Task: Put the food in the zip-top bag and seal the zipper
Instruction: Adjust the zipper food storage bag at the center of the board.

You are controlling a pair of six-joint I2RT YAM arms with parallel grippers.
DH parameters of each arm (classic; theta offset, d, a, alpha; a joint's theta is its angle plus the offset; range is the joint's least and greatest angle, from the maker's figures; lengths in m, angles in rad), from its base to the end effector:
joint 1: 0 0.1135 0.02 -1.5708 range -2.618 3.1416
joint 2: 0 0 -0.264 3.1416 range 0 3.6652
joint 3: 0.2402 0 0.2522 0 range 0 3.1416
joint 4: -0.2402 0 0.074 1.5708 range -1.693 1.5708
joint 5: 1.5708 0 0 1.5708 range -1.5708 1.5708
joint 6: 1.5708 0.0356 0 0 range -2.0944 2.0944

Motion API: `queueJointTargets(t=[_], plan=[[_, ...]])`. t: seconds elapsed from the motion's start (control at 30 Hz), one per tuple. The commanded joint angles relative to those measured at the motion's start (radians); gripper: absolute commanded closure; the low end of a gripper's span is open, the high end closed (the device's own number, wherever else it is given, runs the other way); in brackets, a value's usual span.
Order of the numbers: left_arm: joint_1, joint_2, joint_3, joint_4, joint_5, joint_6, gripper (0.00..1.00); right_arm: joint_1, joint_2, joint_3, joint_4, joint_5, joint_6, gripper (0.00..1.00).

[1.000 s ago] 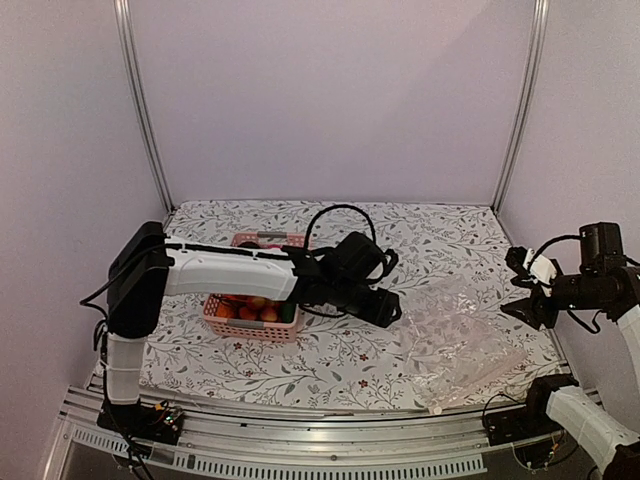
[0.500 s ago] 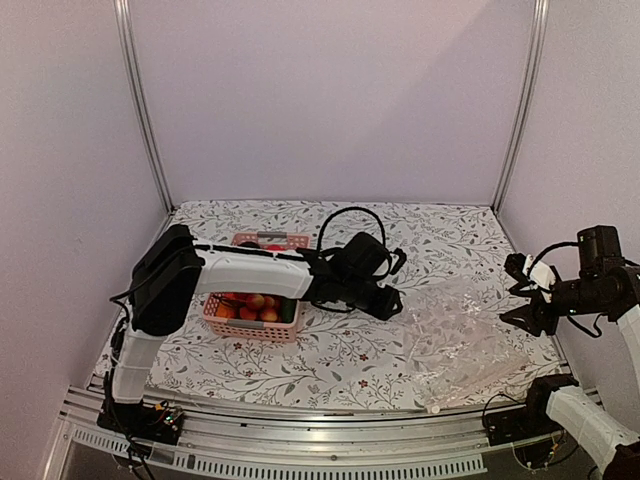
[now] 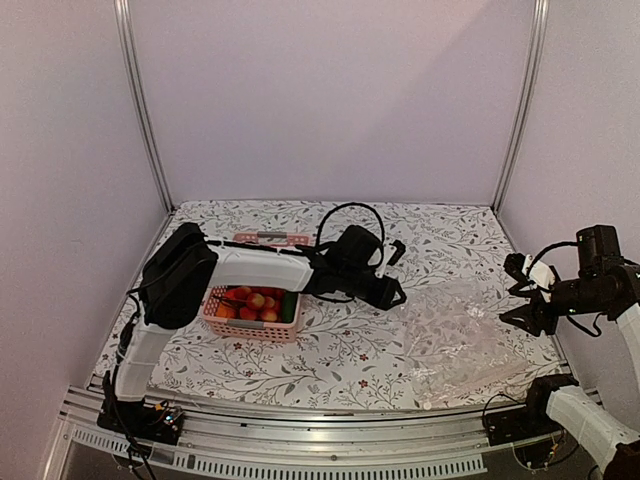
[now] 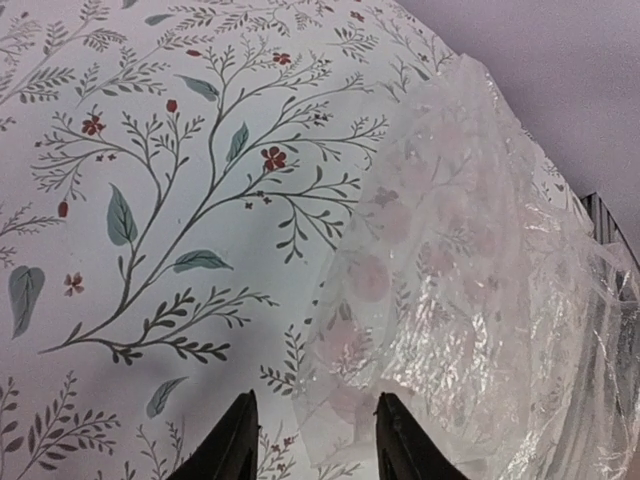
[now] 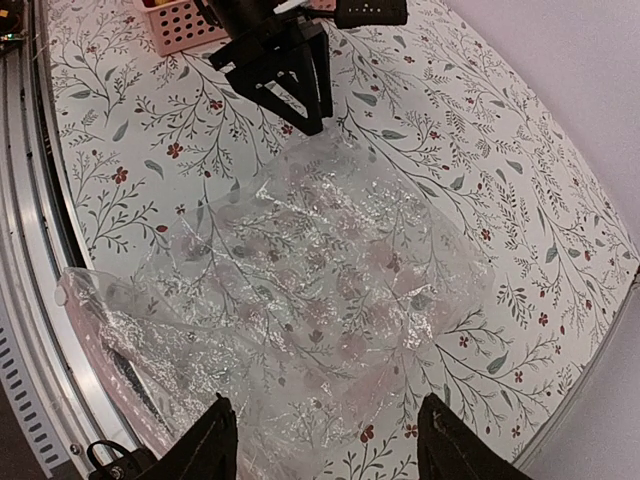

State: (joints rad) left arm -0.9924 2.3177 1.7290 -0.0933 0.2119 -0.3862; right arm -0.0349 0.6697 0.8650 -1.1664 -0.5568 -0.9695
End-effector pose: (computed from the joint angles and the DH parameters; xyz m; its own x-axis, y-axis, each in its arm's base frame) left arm 0.2785 -0.4402 0.1525 -0.6612 0.3391 -0.6692 0.7112 0.5672 -0.4152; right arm 0.1011 0.0153 0.2977 -0.2453 -0.6919 -0.6790 -0.8322 0.5096 -0.2186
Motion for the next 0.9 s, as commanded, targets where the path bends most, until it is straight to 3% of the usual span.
queueJointTargets(t=[0.0,0.13,0.43,0.57,0.7,0.87], plan=[[-0.015,0.022,-0.004,0.062,0.107,0.05,0.63,0.0,0.001,-0.006,-0.015,-0.022,-0.006,0.4],[-0.017,0.02,-0.029,0.108,0.118,0.055,0.72,0.0,-0.001,-0.007,-0.013,-0.029,-0.003,0.4],[-0.02,0.018,-0.043,0.126,0.166,0.079,0.67,0.0,0.017,0.008,-0.009,-0.033,0.001,0.4],[-0.021,0.038,-0.027,0.12,0.152,0.087,0.76,0.0,0.023,0.016,-0.011,-0.038,0.006,0.4],[-0.021,0.035,-0.031,0.135,0.125,0.098,0.98,0.0,0.022,0.024,-0.019,-0.035,0.006,0.4],[0.002,-0.001,-0.028,0.105,0.081,0.147,1.0,0.0,0.025,0.023,-0.027,-0.032,-0.01,0.4]])
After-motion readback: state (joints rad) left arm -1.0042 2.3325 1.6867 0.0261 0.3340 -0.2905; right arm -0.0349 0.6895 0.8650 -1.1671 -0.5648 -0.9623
